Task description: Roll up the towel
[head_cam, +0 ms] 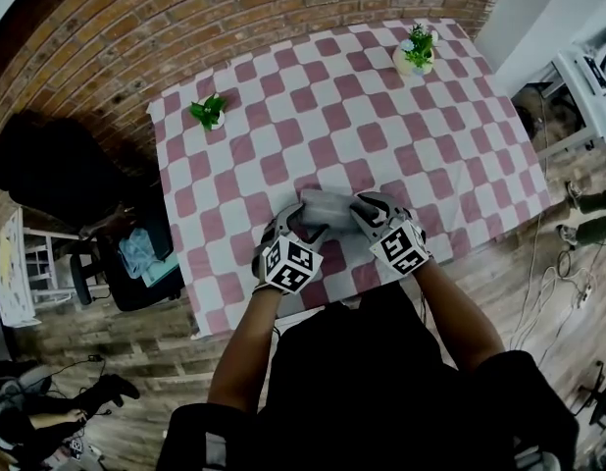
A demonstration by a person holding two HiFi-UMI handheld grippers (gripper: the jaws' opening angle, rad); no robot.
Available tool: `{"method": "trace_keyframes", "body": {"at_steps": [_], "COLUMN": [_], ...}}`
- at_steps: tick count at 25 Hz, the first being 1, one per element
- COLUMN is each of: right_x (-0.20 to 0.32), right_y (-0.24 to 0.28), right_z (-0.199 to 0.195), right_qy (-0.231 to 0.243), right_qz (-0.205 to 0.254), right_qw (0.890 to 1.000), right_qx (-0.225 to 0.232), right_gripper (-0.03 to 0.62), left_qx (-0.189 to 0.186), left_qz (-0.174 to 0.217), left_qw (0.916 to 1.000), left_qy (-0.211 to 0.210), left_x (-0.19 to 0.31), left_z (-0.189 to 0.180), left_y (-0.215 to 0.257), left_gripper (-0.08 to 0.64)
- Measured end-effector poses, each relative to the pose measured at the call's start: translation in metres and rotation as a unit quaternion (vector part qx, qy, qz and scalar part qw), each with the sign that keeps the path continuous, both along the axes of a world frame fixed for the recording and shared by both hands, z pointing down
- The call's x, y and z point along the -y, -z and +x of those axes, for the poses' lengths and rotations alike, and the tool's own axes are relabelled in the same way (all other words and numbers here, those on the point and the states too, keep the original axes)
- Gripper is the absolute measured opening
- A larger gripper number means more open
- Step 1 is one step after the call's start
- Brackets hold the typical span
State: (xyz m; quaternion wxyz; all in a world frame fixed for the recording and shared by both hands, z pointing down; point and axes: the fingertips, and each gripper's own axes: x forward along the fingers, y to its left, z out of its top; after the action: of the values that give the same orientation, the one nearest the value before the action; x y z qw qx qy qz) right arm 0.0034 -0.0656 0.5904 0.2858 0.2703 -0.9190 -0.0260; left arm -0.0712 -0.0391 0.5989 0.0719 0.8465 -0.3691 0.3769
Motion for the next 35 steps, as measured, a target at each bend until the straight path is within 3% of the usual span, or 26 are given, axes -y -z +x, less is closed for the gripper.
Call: {"method": "trace_keyframes", "body": {"at_steps": [3,9,15,25,30,35], "right_x": [-0.016,-0.015,-0.022,-0.057,-0.057,-0.047], "right_y": [-0.009,-0.008,0.022,0.041,0.048,0.077], "right_z": [-0.009,-0.007,0.007,0.022,0.025,0.032], "right_qy": [0.005,-0.004,-0.025,-0.030,-0.035,-0.055], "right_qz": [-0.015,-0.025,-0.067,-0.031,-0.026,0.004], "right_qw": [1.000,0.999,0.993,0.994,0.994,0.990], "right_qx": [0.022,0.043,0.094,0.099,0.103,0.130], "right_gripper": [0.072,0.077,0.213,0.213,0.213,0.206], "left_qx": [0.016,0.011,-0.027,-0.113,-0.125,-0.161], "left_qz": [-0.015,-0.014,-0.013,0.017,0.022,0.075], "left_qw": [0.9998,0.9998,0.9991,0.9894,0.9871,0.9762], "left_qy": [-0.003,0.004,0.031,0.089,0.097,0.124], "left_x": [-0.009,-0.011,-0.016,-0.012,-0.012,-0.004], "left_z": [-0.003,-0.002,-0.004,-0.011,-0.013,-0.025], "left_y": [-0.020,-0.019,-0.005,0.029,0.036,0.070], "left_gripper": [0.276,0.278,0.307,0.318,0.316,0.259]}}
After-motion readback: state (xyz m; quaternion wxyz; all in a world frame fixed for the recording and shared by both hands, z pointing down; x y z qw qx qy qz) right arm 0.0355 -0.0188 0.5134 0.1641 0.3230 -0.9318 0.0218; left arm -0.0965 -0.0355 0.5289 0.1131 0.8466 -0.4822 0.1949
